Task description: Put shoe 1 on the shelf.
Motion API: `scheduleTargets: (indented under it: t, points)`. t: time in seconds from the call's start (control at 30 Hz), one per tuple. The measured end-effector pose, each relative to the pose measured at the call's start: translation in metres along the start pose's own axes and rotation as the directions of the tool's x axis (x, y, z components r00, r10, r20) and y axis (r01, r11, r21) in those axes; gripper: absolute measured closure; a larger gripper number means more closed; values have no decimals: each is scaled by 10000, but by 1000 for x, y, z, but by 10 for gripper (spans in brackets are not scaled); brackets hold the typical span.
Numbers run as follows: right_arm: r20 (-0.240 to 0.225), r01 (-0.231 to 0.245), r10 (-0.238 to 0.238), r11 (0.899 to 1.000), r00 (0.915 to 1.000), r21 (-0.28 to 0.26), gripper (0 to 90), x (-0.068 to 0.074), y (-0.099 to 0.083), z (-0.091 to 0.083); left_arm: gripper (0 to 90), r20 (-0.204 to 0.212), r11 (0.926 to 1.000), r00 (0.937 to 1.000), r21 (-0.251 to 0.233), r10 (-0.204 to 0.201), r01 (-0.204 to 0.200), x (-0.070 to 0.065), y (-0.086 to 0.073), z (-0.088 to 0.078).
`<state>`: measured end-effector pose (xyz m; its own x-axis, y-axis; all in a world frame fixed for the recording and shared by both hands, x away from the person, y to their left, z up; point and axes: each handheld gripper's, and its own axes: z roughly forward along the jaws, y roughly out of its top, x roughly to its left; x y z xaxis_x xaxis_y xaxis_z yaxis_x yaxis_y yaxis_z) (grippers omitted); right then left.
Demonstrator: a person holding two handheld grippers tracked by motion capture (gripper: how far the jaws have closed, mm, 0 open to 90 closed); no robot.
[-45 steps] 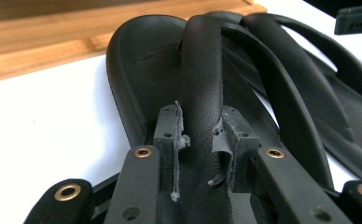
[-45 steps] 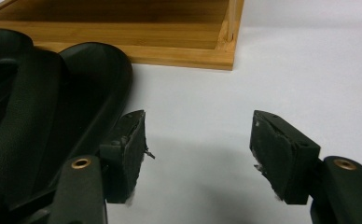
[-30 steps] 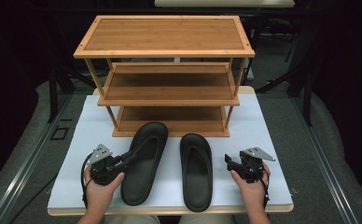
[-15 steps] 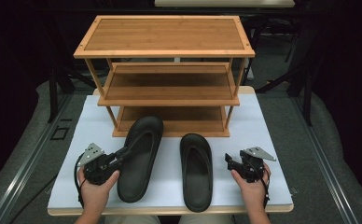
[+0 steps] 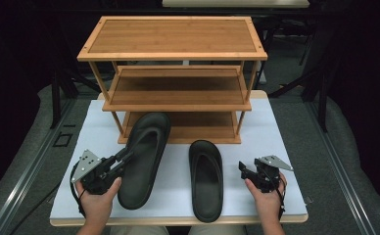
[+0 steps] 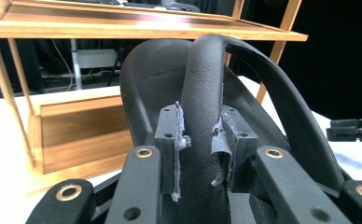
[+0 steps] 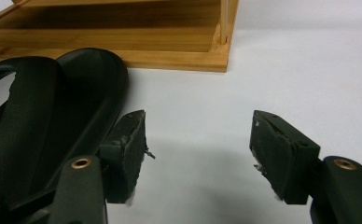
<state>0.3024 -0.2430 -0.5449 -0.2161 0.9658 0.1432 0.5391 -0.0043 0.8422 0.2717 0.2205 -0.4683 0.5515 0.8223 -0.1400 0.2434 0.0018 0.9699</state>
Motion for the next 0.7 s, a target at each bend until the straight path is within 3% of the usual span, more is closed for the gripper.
scheduleTargets:
  t: [0.17,0.4,0.7]
  points:
    - [-44,-87,86,9998,10000,-169,355,-1,0,1,717,79,10000,9999,-2,-95,95,-4,2,-5]
    - [-50,-102,101,9998,9999,-176,355,-1,0,1,718,92,9986,9998,-495,-165,169,-8,13,-15]
    - [-7,-37,37,10000,10000,25,355,1,-2,2,718,-7,9926,9997,-1191,-249,246,-4,34,-19]
